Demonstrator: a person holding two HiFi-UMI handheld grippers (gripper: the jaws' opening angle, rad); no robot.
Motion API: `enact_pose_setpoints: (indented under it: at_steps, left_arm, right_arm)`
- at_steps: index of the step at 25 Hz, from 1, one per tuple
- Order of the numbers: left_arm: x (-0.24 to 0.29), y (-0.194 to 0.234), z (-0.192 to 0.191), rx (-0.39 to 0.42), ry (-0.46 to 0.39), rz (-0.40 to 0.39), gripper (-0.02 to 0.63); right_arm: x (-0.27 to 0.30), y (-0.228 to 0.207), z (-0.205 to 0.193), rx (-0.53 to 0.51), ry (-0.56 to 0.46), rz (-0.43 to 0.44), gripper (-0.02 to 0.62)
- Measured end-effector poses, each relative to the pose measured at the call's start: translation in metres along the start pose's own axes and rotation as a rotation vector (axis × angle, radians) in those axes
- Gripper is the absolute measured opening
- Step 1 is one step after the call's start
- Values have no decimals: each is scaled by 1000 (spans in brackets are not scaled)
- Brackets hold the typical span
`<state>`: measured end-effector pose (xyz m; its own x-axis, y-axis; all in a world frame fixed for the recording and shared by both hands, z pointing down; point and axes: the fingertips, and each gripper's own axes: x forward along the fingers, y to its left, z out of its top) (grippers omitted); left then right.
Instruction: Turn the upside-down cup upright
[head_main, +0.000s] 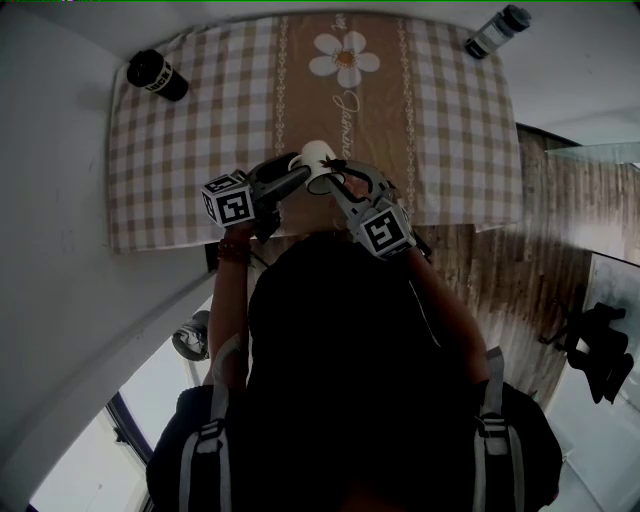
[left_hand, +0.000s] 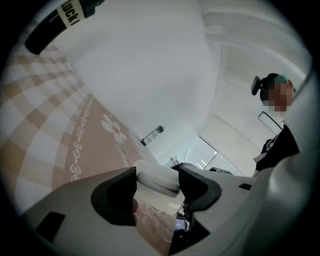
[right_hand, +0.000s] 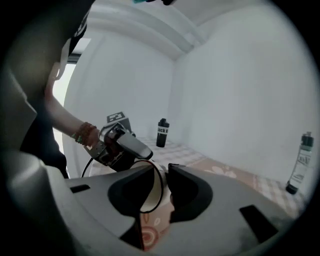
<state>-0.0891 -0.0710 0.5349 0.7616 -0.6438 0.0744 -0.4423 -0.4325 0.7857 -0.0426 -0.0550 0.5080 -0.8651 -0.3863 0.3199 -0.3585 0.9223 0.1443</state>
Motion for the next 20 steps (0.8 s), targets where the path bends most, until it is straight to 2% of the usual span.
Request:
enact_pose_setpoints:
  at_steps: [1, 3, 5, 8, 11, 13, 16, 20]
  left_arm:
    - [3, 8, 0, -6, 6, 32, 258]
    - [8, 17, 4, 12, -4, 107, 247]
    - [15, 14, 4, 86, 26, 141, 225]
    - [21, 12, 5, 119, 80, 177, 219]
    - [12, 18, 4, 112, 106, 256, 167]
    - [13, 18, 3, 111, 131, 274, 109]
    - [14, 19, -3, 136, 167, 289, 95]
    - [11, 18, -1, 121, 132, 282, 81]
  right_arm:
    - [5, -3, -9, -21, 22, -4, 92]
    - [18, 5, -32, -63, 90, 60, 77]
    - [24, 17, -42, -63, 127, 108, 160]
    - [25, 14, -37, -94, 124, 87, 153]
    - [30, 20, -32, -220, 126, 74, 138]
    - [33, 25, -30, -273, 127, 74, 161]
    - [36, 32, -32, -293, 131, 85, 163]
    - [36, 35, -28, -297, 118, 98, 174]
